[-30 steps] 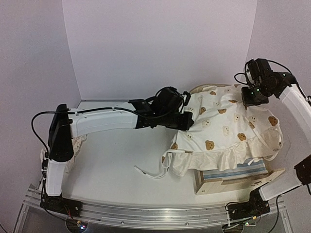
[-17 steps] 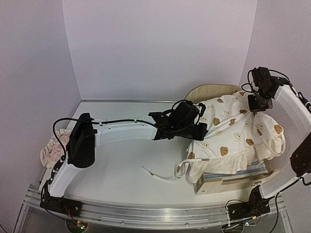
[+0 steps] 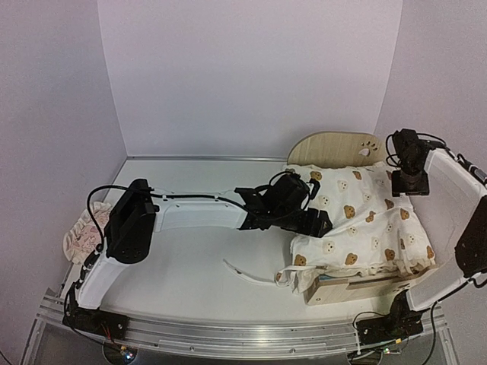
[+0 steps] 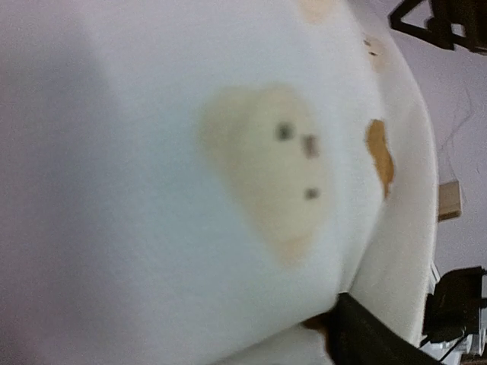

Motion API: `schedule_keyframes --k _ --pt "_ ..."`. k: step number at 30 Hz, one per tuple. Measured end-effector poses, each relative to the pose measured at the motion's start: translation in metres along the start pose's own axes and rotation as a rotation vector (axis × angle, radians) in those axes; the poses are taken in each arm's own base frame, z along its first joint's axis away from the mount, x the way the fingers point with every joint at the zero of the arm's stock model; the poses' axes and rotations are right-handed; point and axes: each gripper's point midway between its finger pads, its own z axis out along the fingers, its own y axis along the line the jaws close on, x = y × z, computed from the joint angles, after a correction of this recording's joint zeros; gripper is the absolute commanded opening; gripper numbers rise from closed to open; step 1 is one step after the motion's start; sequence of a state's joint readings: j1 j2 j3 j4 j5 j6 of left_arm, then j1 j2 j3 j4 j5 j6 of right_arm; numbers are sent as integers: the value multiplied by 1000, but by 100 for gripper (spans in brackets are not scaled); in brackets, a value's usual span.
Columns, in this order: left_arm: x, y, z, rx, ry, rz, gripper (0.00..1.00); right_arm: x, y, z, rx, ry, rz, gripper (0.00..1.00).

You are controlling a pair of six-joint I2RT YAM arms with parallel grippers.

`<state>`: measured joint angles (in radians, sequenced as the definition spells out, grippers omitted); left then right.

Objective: Set up the pet bed

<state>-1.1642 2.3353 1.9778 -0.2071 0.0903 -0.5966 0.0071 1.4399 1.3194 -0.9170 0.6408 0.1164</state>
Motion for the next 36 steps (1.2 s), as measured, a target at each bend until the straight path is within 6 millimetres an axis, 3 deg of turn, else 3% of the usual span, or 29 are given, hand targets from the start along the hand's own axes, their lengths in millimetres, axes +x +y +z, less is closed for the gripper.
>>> schedule_keyframes --k 2,6,12,18,28,36 --pt "3 10 -10 -56 -12 9 100 -13 -2 -9 -15 -33 33 98" --pt "-9 23 -38 -136 -51 19 97 -35 -4 -27 -66 -91 87 98" --pt "-34 46 -58 -124 -93 -16 94 -29 7 -38 -170 -83 113 98" --pt "-30 64 -42 -22 -54 -44 99 -15 24 -44 -290 -44 131 98" --pt "-4 52 6 179 14 -34 100 0 39 -45 -373 -4 137 98" --pt "2 40 20 307 33 -59 100 20 49 -28 -371 49 131 98"
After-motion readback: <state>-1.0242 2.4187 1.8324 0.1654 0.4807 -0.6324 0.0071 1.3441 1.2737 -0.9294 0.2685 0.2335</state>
